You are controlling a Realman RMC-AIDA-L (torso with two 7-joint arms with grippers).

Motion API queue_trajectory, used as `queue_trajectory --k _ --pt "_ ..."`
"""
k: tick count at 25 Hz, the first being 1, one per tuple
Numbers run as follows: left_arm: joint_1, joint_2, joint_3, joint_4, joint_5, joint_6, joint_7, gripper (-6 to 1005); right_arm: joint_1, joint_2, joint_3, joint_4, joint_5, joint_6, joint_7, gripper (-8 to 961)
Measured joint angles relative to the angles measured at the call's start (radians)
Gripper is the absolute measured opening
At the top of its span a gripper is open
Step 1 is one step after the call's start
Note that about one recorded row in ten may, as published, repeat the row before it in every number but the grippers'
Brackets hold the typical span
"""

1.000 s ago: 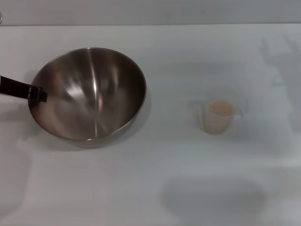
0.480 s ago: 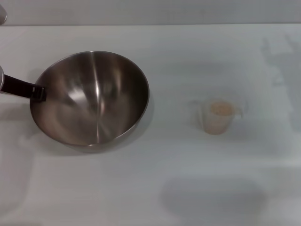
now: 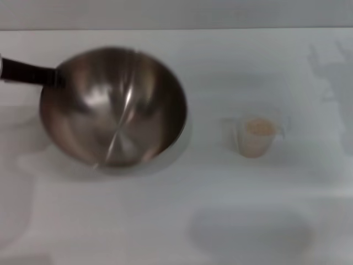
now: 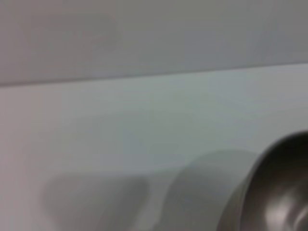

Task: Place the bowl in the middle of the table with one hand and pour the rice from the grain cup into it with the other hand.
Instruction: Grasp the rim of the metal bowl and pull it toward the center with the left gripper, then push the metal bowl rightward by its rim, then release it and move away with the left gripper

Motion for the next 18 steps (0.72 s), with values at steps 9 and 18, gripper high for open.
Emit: queue_trajectory --k 9,18 --pt "-0.098 -0.005 0.039 0.032 -0.008 0.008 0.001 45 -0.005 0.000 0.000 0.000 0.000 0.000 0.000 638" --pt "-0.148 -0.008 0.099 0.097 -0.041 0.032 -0.010 46 -0.006 0.000 0.000 0.000 0.000 0.000 0.000 638"
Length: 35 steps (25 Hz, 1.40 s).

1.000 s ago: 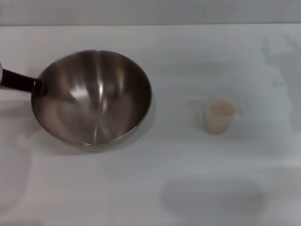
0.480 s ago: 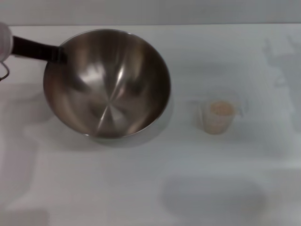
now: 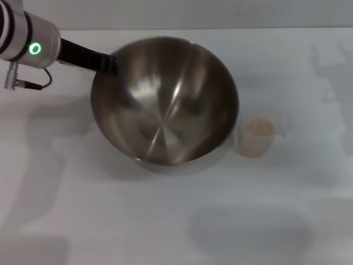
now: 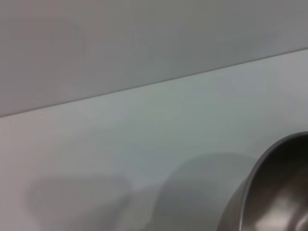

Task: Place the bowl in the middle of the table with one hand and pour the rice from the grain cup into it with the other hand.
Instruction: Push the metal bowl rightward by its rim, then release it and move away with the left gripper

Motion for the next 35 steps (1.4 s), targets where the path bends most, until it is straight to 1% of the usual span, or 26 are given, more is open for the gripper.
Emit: queue_trajectory --k 11,35 --pt "-0.008 0.001 0.039 0.102 -0.039 0.070 0.000 45 -0.005 0.000 0.000 0.003 0.000 -0.001 0.000 638" --pt "-0.012 0.005 0.065 0.167 -0.022 0.127 0.014 43 -0.012 0.002 0.000 0.005 0.000 -0.016 0.000 638"
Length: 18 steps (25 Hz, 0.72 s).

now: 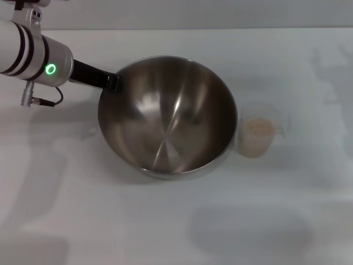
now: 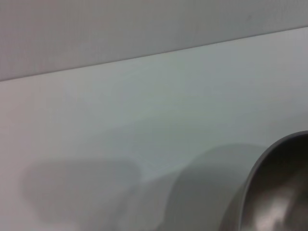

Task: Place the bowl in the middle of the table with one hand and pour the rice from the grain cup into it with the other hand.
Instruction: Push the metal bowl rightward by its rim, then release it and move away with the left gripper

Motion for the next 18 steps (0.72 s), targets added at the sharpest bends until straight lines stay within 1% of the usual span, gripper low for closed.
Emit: queue_trajectory --k 6,13,15,16,18 --pt "0.000 0.000 0.002 0.004 0.001 0.003 0.000 40 0.000 0.000 0.000 -0.001 0.000 -0.003 0.000 638" --pt "-0.007 0.000 -0.009 0.032 -0.002 0.022 0.000 107 -0.005 0.000 0.000 -0.002 0.000 -0.007 0.000 638" --pt "-0.001 0.000 -0.009 0.018 -0.004 0.033 0.000 126 -0.007 0.000 0.000 -0.002 0.000 -0.008 0.000 638" --pt "0.012 0.000 -0.009 -0.014 -0.005 0.046 0.000 144 -0.008 0.000 0.000 -0.002 0.000 -0.009 0.000 638" --pt "0.019 0.001 -0.010 -0.033 -0.005 0.051 0.000 181 -0.010 0.000 0.000 -0.003 0.000 -0.009 0.000 638"
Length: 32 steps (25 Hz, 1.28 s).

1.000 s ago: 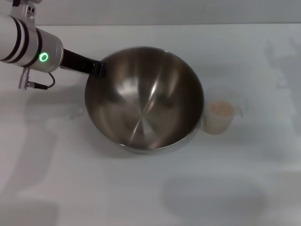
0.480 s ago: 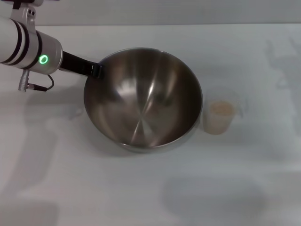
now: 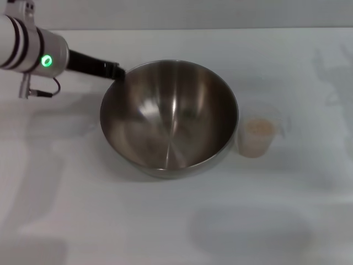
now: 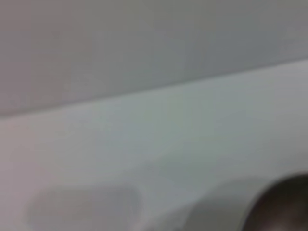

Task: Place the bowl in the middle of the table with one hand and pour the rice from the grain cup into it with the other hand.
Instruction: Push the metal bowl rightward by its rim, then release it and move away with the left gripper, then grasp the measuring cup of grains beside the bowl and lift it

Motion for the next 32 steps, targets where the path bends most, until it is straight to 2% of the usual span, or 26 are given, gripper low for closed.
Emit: queue_trajectory --k 2,3,4,5,6,7,8,9,11,13,16,17,18,19,21,23,24,27,28,29,32 --pt "0.023 -0.001 -0.005 -0.065 -0.001 0.013 0.000 217 0.000 0.000 0.000 -0.001 0.000 0.000 0.000 638" --pt "0.058 -0.003 -0.013 -0.143 -0.003 0.050 -0.001 230 -0.001 0.000 0.000 -0.001 0.000 0.000 0.000 638" --pt "0.058 -0.003 -0.013 -0.143 -0.003 0.050 -0.001 244 -0.001 0.000 0.000 -0.002 0.000 0.000 0.000 637" --pt "0.095 -0.005 -0.014 -0.203 -0.004 0.110 0.000 257 -0.001 0.000 0.000 -0.001 0.000 0.000 0.000 637" --pt "0.105 -0.005 -0.012 -0.217 -0.004 0.129 0.002 271 -0.001 0.000 0.000 -0.001 0.000 0.000 0.000 637" --pt "0.131 -0.004 -0.006 -0.246 -0.003 0.191 0.010 285 -0.001 0.000 0.000 -0.001 0.000 0.000 0.000 637" --pt "0.201 -0.003 0.015 -0.276 -0.004 0.366 0.047 298 -0.001 0.000 0.000 0.000 0.000 0.000 0.000 637" --pt "0.201 -0.003 0.015 -0.276 -0.004 0.366 0.047 297 -0.001 0.000 0.000 0.000 0.000 0.000 0.000 637" --pt "0.278 -0.004 0.057 -0.274 -0.005 0.599 0.093 296 0.001 0.000 0.000 0.001 0.000 0.000 0.000 637" --pt "0.369 -0.002 0.158 -0.225 -0.006 0.946 0.123 295 0.002 0.000 0.000 0.003 0.000 0.000 0.000 637" --pt "0.433 -0.001 0.289 -0.093 0.007 1.400 0.106 292 0.004 0.000 0.000 0.003 0.000 0.001 0.000 637" --pt "0.442 -0.001 0.328 -0.039 0.016 1.545 0.083 292 0.005 0.000 0.000 0.004 0.000 0.002 0.000 637" --pt "0.438 0.000 0.399 0.108 0.057 1.838 0.006 291 0.006 0.000 0.000 0.004 0.000 0.005 0.000 637" --pt "0.438 0.000 0.399 0.108 0.057 1.838 0.006 292 0.006 0.000 0.000 0.004 0.000 0.005 0.000 637" --pt "0.417 0.001 0.443 0.271 0.133 2.107 -0.123 294 0.005 0.000 -0.002 0.005 0.000 0.007 0.000 637" --pt "0.391 0.007 0.432 0.439 0.242 2.342 -0.393 295 -0.008 0.002 -0.006 0.022 0.000 0.007 0.001 637" --pt "0.391 0.007 0.432 0.439 0.242 2.342 -0.393 296 -0.008 0.002 -0.006 0.022 0.000 0.007 0.001 637" --pt "0.382 0.028 0.385 0.508 0.357 2.411 -0.647 328 -0.045 0.005 -0.001 0.069 0.000 0.006 0.001 637" --pt "0.382 0.036 0.375 0.525 0.379 2.400 -0.715 357 -0.086 0.006 0.001 0.116 0.000 0.002 -0.006 637" --pt "0.382 0.036 0.375 0.525 0.379 2.400 -0.715 387 -0.086 0.006 0.001 0.116 0.000 0.002 -0.006 637" --pt "0.387 0.034 0.375 0.531 0.379 2.368 -0.717 476 -0.161 0.006 -0.002 0.206 -0.001 -0.007 -0.073 637"
